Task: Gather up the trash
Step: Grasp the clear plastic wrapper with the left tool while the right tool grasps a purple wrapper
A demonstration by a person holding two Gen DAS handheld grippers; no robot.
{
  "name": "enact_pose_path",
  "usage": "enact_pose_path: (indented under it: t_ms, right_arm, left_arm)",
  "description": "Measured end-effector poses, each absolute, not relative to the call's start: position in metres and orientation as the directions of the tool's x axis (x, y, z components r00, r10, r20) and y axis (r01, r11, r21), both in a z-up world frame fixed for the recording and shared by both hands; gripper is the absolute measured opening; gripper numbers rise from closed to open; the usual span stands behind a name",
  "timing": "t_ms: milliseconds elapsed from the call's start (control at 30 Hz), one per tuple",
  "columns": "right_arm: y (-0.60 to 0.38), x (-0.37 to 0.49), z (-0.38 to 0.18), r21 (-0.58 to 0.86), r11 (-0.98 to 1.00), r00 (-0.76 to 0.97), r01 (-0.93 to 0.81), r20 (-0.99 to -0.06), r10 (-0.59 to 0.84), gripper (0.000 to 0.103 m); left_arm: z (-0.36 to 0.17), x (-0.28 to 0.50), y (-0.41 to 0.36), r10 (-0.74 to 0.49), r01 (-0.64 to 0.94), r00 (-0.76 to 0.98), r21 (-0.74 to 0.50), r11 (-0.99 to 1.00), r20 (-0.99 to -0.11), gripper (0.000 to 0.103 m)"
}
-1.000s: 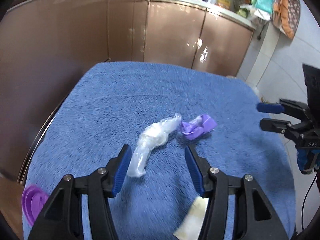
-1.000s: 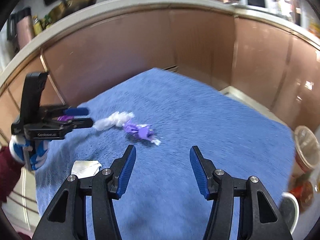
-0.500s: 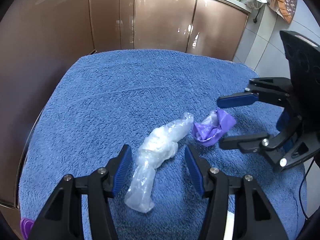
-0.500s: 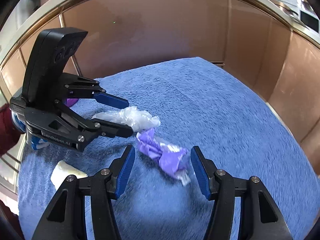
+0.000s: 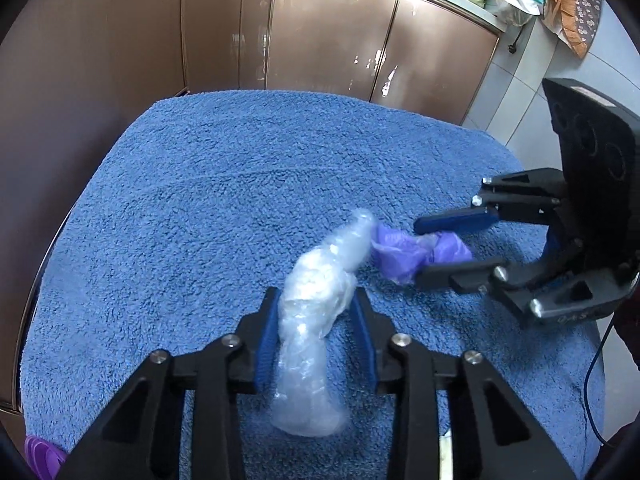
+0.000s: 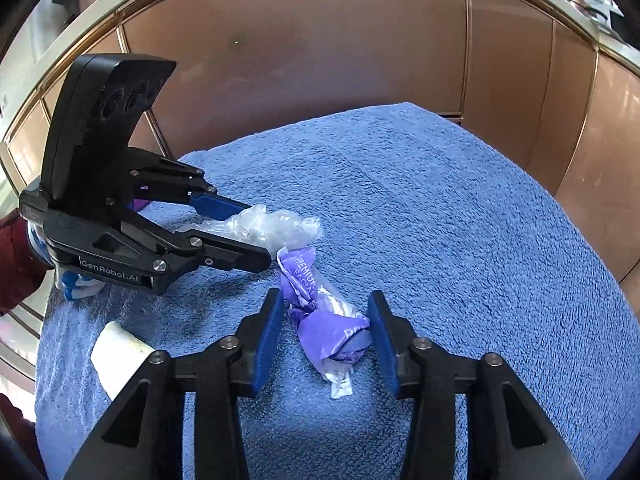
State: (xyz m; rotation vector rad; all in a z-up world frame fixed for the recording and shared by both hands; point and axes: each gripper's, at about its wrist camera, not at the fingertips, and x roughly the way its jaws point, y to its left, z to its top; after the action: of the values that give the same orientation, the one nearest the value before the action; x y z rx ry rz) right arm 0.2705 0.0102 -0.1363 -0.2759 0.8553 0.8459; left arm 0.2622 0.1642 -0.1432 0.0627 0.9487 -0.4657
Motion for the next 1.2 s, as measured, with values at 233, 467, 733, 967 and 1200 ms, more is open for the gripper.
enact_pose_path:
  t_ms: [233,467,733,967,1200]
  right_arm:
    - [0.011,0.260,-0.132,0.062,0.670,0.385,-0.740,-0.778,0.497,0.032]
    - [-0.002,0.226,-0.113,0.053,0.692,0.414,-0.720,-0.768,0.488,0.032]
    - [-0.013,0.175,-0.079,0.009,0.718,0.467,-0.696,-0.753,0.462,0.032]
    - [-0.027,0.125,-0.037,-0.035,0.744,0.542,-0.667,-0.708,0.453,0.032]
    - [-0.036,0.083,0.006,-0.083,0.759,0.613,-0.646,-0.649,0.451,0.032]
  left_arm:
    - [-0.130,0.249,0.167,-0.353,0.383,0.520,-0.157,0.910,-0.778,0.030]
    - [-0.102,0.221,0.176,-0.346,0.360,0.567,-0.153,0.920,-0.748,0.030]
    - [-0.063,0.173,0.178,-0.358,0.364,0.617,-0.150,0.919,-0.701,0.030]
    - [-0.023,0.130,0.186,-0.363,0.359,0.668,-0.147,0.922,-0.650,0.030]
    - [0.016,0.082,0.189,-0.367,0.361,0.718,-0.135,0.923,-0.591,0.030]
